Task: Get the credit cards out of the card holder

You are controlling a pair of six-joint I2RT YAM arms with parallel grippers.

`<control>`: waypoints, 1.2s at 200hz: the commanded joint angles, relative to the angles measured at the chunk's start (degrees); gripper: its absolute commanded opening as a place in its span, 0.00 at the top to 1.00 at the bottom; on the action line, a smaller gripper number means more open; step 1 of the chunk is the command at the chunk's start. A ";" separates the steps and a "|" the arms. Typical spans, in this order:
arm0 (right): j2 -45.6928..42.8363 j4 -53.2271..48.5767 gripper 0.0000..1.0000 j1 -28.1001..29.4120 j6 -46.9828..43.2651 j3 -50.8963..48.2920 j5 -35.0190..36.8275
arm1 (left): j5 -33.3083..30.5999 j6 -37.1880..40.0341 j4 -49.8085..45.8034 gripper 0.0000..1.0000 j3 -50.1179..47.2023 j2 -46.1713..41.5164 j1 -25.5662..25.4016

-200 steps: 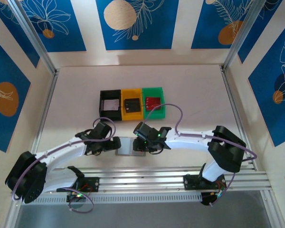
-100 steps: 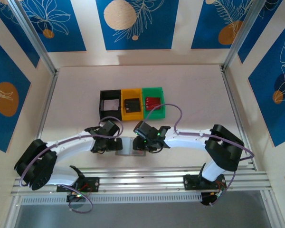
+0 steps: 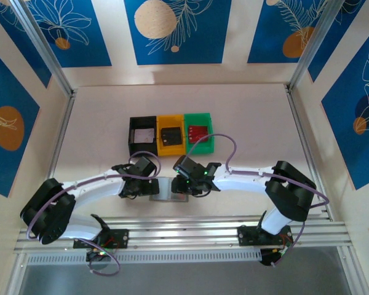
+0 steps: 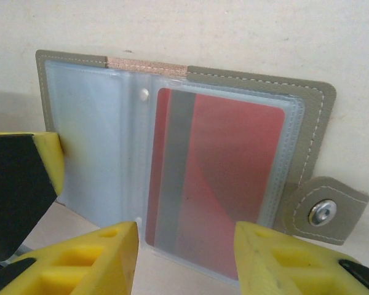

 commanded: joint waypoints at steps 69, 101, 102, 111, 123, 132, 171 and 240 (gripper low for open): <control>1.90 0.32 0.54 -0.76 1.36 -0.85 -0.99 | 9.74 -2.42 7.97 0.00 -4.89 6.44 -2.50; 2.09 -0.03 0.54 -0.94 1.36 -1.05 -0.27 | 10.27 -2.60 8.46 0.00 -4.73 6.77 -2.69; 2.05 -0.03 0.54 -0.96 1.36 -1.03 -0.23 | 10.27 -2.57 8.48 0.00 -4.72 6.78 -2.69; 2.01 -0.22 0.54 -0.97 1.30 -1.18 0.18 | 10.36 -2.55 8.53 0.00 -4.65 6.88 -2.78; 1.94 -0.51 0.54 -1.06 1.19 -1.20 0.63 | 10.49 -2.55 8.60 0.00 -4.74 7.01 -2.87; 1.93 -0.65 0.54 -1.06 1.10 -1.19 0.84 | 10.53 -2.64 8.66 0.00 -4.62 7.15 -2.84; 2.51 -0.56 0.55 -1.14 1.01 -1.31 0.61 | 10.83 -2.64 8.95 0.00 -4.76 7.38 -3.01; 3.40 -0.73 0.56 -1.15 1.10 -1.11 0.86 | 11.15 -2.64 9.09 0.00 -4.46 7.49 -3.22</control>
